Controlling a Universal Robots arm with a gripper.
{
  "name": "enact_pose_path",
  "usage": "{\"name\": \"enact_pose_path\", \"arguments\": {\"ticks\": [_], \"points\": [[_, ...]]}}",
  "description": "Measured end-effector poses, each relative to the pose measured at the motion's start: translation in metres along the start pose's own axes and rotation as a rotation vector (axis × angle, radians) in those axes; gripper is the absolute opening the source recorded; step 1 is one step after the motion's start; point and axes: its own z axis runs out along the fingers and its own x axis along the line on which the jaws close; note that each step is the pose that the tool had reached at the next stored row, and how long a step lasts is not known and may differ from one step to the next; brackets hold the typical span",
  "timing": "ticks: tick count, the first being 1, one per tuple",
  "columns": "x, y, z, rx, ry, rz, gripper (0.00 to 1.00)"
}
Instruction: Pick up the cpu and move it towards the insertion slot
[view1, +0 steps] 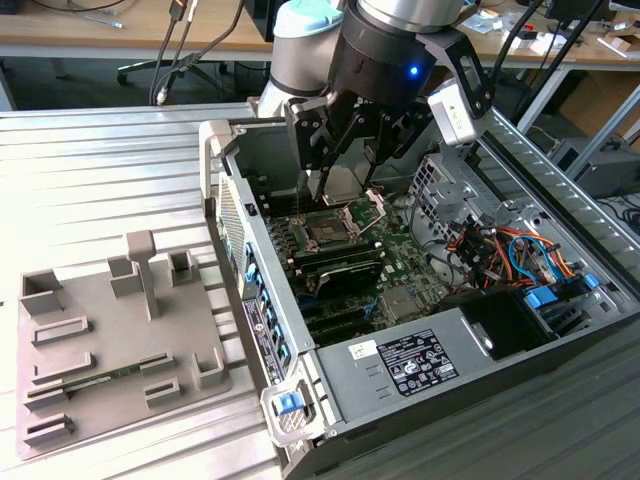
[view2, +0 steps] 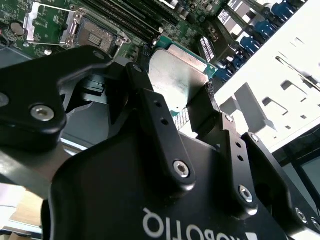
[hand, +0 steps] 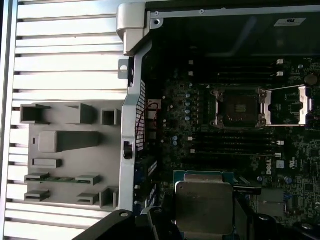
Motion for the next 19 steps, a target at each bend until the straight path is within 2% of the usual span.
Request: {"name": "enact_pose_path", "arguments": {"ticks": [19], "points": [[-0.0193,-0.0007,-0.0001,0.0001,0.0000,0.000,0.55]]}}
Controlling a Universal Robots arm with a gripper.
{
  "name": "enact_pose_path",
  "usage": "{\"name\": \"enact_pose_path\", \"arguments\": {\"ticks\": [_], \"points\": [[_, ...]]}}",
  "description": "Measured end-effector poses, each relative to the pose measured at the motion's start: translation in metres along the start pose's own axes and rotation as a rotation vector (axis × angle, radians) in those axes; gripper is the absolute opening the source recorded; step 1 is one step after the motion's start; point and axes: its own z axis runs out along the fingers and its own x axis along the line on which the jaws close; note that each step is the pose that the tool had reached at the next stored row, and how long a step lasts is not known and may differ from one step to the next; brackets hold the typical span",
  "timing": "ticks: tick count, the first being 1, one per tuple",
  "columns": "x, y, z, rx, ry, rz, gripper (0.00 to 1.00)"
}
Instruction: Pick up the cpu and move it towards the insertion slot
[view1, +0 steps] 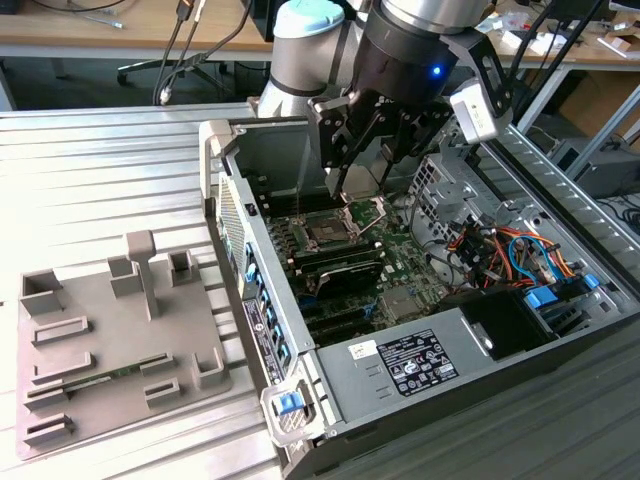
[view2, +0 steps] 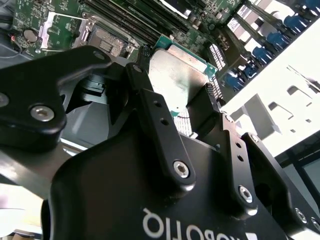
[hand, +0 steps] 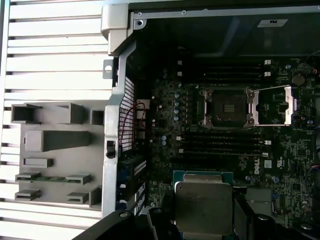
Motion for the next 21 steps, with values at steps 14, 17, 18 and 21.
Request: {"name": "enact_pose_path", "arguments": {"ticks": [14,17,18,21], "points": [[-0.0129,-0.0005,0.0000,0.0000,0.0000,0.000,0.55],[-0.0151,-0.0006,0.0000,-0.0001,0.0000,0.000,0.55],[-0.0157,-0.0006,0.0000,-0.0001,0.0000,0.000,0.55],[-0.0197,-0.0007,0.0000,-0.0001,0.0000,0.000,0.55]]}}
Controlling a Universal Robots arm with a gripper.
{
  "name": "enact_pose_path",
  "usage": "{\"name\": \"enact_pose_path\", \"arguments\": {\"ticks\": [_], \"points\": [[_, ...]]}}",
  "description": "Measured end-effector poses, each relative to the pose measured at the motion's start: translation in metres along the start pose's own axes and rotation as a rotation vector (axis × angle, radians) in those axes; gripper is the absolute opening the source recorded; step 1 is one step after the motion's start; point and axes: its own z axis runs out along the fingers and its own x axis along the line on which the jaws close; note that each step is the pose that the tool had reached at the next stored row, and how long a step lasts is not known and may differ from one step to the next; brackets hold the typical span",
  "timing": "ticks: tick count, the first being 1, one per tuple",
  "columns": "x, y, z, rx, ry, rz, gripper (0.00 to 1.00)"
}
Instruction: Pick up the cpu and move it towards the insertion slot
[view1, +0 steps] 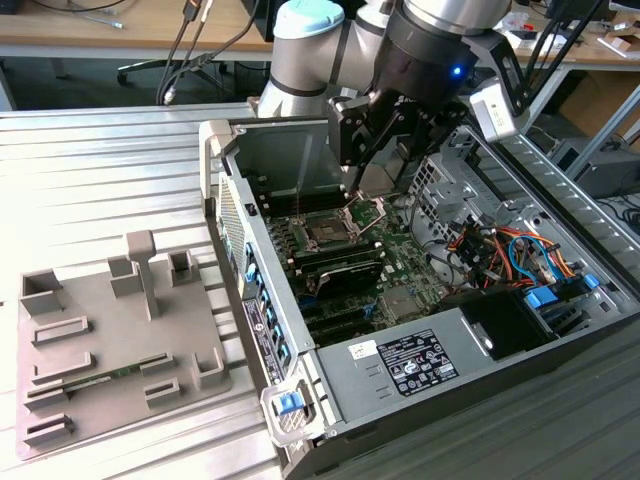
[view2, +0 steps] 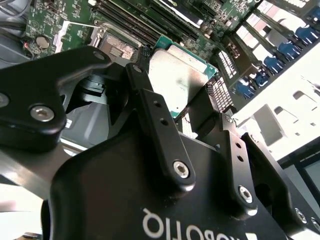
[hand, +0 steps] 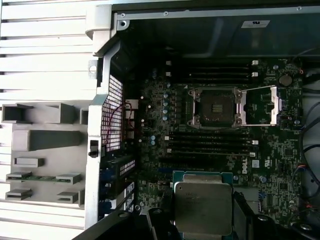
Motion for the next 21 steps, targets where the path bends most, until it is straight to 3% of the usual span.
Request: {"name": "enact_pose_path", "arguments": {"ticks": [21], "points": [[-0.0195,-0.0007,0.0000,0.0000,0.0000,0.000,0.55]]}}
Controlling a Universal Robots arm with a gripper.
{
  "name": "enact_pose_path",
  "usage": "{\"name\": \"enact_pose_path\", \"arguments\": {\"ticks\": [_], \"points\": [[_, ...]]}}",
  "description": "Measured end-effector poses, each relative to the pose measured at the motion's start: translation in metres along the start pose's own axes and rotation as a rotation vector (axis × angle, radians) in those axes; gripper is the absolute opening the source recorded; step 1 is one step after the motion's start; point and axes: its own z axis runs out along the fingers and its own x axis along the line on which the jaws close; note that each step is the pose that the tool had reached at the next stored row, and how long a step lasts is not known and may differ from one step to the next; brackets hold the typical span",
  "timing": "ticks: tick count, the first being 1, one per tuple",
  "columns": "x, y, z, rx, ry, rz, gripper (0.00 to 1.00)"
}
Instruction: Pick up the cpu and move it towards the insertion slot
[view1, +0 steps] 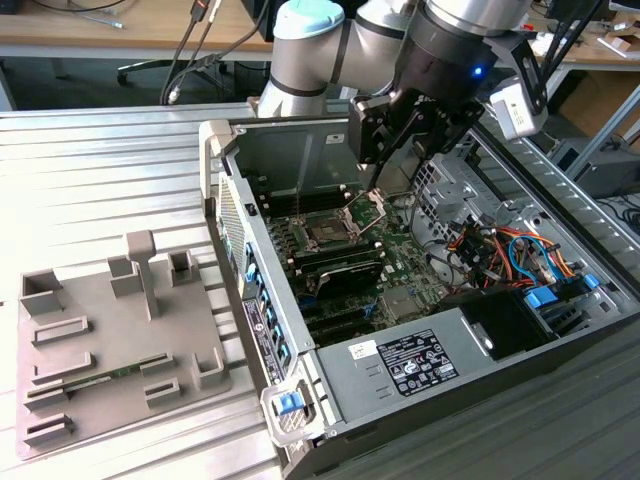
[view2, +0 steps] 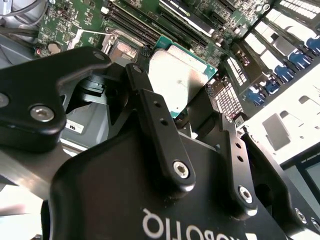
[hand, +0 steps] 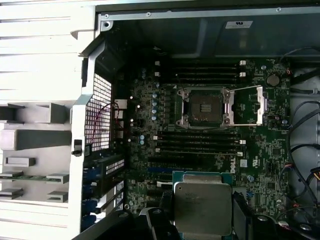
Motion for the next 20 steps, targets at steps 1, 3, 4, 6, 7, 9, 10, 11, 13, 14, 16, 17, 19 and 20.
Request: {"name": "enact_pose_path", "arguments": {"ticks": [1,3,4,6,7,9,10,11,13,14,16,17,19,20], "points": [[-0.0012,0.0000,0.0000,0.0000,0.0000,0.000,0.55],[-0.0025,-0.0001,0.0000,0.0000,0.0000,0.000,0.55],[-0.0034,-0.0001,0.0000,0.0000,0.0000,0.000,0.55],[-0.0048,-0.0002,0.0000,0.0000,0.0000,0.000,0.55],[-0.0055,-0.0002,0.0000,0.0001,0.0000,0.000,0.55],[-0.0065,-0.0002,0.0000,0.0000,0.0000,0.000,0.55],[-0.0072,-0.0003,0.0000,0.0000,0.0000,0.000,0.55],[-0.0077,-0.0003,0.0000,0.0001,0.0000,0.000,0.55],[-0.0089,-0.0003,0.0000,0.0000,0.0000,0.000,0.55],[-0.0097,-0.0004,-0.0001,0.0001,0.0001,0.000,0.55],[-0.0108,-0.0004,-0.0001,0.0001,0.0000,0.000,0.55],[-0.0113,-0.0004,-0.0001,0.0001,0.0000,0.000,0.55],[-0.0125,-0.0004,0.0000,0.0001,0.0000,0.000,0.55],[-0.0133,-0.0005,-0.0001,0.0001,0.0000,0.000,0.55]]}}
